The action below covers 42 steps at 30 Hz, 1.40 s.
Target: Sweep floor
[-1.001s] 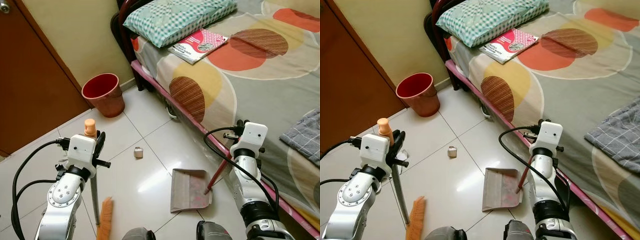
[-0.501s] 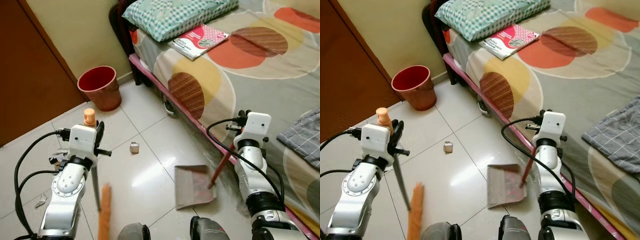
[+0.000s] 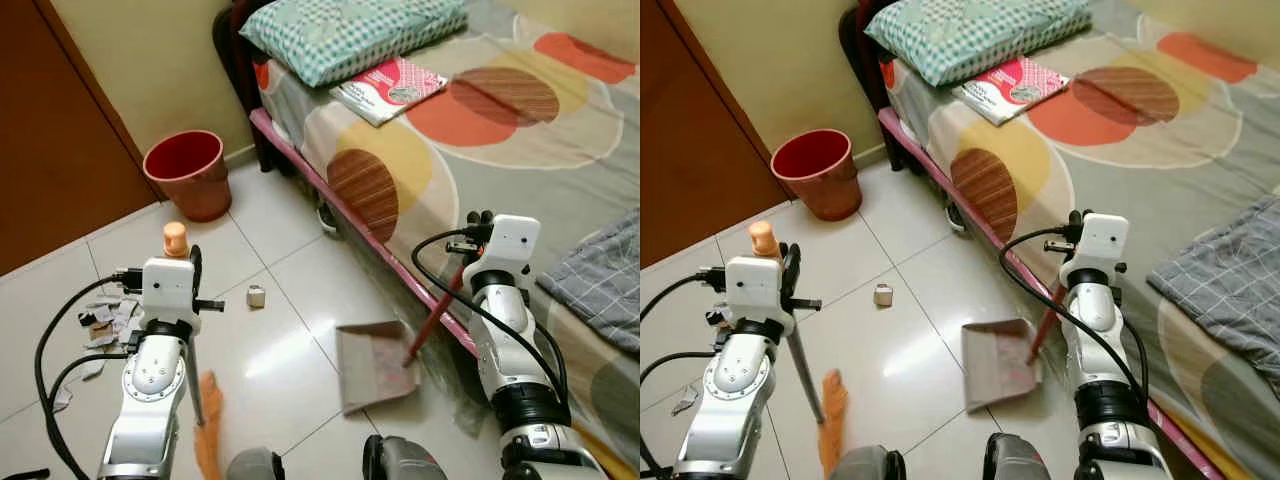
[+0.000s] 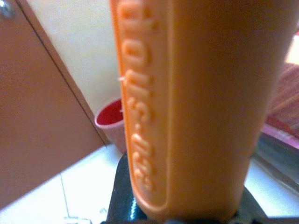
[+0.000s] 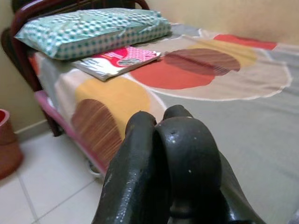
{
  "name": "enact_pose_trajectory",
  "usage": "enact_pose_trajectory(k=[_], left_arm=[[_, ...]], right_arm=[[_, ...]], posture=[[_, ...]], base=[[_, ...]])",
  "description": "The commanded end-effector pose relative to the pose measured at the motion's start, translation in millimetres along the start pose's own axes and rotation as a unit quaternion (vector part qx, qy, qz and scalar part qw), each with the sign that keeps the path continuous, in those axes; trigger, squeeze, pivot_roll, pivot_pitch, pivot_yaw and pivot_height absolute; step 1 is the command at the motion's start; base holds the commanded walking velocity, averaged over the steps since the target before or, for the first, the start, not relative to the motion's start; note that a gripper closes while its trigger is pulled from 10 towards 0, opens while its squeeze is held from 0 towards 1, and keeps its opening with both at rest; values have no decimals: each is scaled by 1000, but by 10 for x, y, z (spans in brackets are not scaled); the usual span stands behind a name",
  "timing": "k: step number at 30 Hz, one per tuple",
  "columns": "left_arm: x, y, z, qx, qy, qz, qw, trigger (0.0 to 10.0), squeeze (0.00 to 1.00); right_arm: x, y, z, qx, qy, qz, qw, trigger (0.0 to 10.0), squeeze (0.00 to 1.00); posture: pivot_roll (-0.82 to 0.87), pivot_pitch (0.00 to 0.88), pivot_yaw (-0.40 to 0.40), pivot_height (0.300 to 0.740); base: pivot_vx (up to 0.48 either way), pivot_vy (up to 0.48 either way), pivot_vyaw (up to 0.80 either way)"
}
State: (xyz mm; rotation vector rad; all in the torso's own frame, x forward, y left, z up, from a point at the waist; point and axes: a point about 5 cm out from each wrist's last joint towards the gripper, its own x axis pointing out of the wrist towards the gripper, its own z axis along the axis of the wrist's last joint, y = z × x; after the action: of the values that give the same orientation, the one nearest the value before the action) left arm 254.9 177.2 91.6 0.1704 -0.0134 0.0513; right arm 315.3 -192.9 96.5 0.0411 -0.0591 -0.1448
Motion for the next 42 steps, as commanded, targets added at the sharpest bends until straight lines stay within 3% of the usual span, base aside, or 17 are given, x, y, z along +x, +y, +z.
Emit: enact_pose_trajectory(k=[1,3,8,9,10,12,15,18,21,25,32,35,42], left_arm=[[-49,36,-46,0,1,12,1000,10000,0],[-76,31,-95,1,4,15,1000,10000,0],[10,-21,-113,-3,9,21,1000,10000,0],[72,-104,-26,-8,-11,2,1000,10000,0],[130,-148,6,-16,-20,-2,1000,10000,0],[156,-151,1,-19,-18,2,1000,10000,0],[198,-184,-38,-57,8,3,998,10000,0],[174,-240,40,-68,-6,-7,998,10000,0],[155,-199,-19,-47,0,-2,999,10000,0],[201,-116,-25,-48,-7,7,999,10000,0],[209,-43,22,-36,-11,28,999,10000,0],[122,-15,-29,-20,-2,17,1000,10000,0],[77,47,-68,-14,6,18,1000,10000,0]], right_arm=[[-75,52,-2,20,1,11,1000,510,0],[-147,60,-86,23,17,16,999,1961,0],[-162,90,-220,11,52,36,998,2431,0],[-128,149,-146,8,46,63,997,8941,0],[-96,192,-88,5,41,85,996,10000,0],[-83,192,-80,0,42,89,995,10000,0],[-76,151,-192,-7,77,89,993,10000,0],[-110,180,-230,6,91,103,991,10000,0],[-190,225,-317,-6,123,125,984,10000,0],[-248,222,-335,0,142,140,980,10000,0],[-338,74,-344,11,184,144,972,10000,0],[-455,12,-312,38,212,157,964,10000,0],[-593,-84,-262,8,241,171,955,10000,0]], posture=[[-8,0,-1,740],[13,0,-16,740],[-1,0,7,740],[-17,0,2,740],[-29,0,-14,740],[-29,0,-21,740],[-8,0,-38,740],[2,0,-40,740],[7,0,-52,740],[6,0,-58,740],[25,0,-44,740],[26,0,-26,740],[25,0,-13,740]], base=[[0,0,0],[0,0,0],[0,0,0],[0,0,0],[0,0,0],[0,0,0],[0,0,0],[0,0,0],[0,0,0],[0,0,0],[0,0,0],[0,0,0],[0,0,0]])
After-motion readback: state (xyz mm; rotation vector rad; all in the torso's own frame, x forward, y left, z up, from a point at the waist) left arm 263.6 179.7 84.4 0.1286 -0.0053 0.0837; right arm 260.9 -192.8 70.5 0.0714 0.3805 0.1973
